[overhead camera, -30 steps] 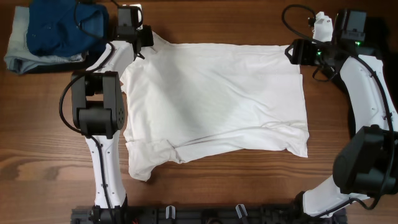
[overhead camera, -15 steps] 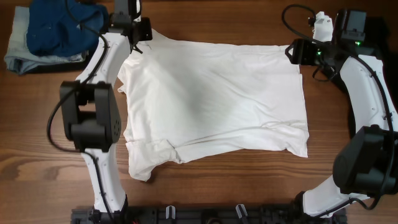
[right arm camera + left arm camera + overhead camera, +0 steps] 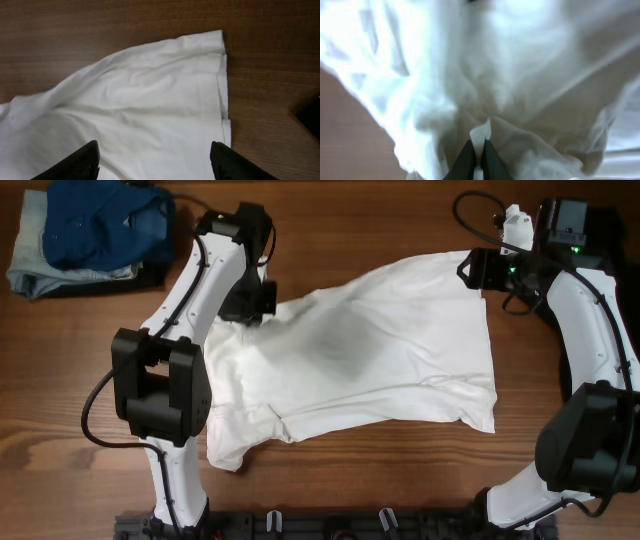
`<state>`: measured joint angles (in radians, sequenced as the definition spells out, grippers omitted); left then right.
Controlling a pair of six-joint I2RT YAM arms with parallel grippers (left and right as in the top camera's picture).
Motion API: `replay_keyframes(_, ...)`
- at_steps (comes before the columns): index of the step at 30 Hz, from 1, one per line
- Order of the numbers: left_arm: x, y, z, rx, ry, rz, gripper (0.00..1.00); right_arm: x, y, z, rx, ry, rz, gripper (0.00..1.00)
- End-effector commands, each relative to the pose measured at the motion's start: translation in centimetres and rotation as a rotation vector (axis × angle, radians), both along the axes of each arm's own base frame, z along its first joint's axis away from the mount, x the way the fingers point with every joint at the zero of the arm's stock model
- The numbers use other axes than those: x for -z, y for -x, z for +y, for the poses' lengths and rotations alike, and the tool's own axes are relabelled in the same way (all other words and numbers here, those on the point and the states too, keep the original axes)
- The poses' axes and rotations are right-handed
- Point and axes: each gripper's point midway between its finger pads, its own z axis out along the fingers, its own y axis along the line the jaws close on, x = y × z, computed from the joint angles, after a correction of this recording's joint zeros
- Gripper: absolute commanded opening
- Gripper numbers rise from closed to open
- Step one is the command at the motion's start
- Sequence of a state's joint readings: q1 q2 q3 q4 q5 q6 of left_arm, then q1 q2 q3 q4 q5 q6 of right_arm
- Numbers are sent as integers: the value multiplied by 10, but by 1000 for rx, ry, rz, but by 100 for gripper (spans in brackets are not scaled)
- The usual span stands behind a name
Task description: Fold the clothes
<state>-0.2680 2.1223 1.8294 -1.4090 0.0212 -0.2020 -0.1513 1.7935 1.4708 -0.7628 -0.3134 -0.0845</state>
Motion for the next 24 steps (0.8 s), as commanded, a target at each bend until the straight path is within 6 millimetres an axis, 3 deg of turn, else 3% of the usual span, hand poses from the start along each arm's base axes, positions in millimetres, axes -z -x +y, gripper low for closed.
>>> replay_keyframes(1,-2,24,3,-100,-21,86,5,-6,-5,0,-16,16,-20,72)
replay_keyframes(4,-2,28,5,-92,-40,100,19,-6,-5,0,-16,15,-20,73)
replay_keyframes(8,-2,15,15,-86,-78,39,38,-6,-5,0,-16,15,-20,75)
replay_keyframes(11,0,-8,15,-24,-80,-60,43,-6,-5,0,-16,15,-20,76)
replay_keyframes(14,6,-41,7,31,-48,-179,57,-6,-5,0,-16,15,-20,76)
replay_keyframes(18,26,-65,8,71,-35,-229,60,-5,-5,0,-16,15,-20,76)
replay_keyframes(24,63,-66,22,49,-54,-159,56,-6,-5,0,-16,16,-22,76)
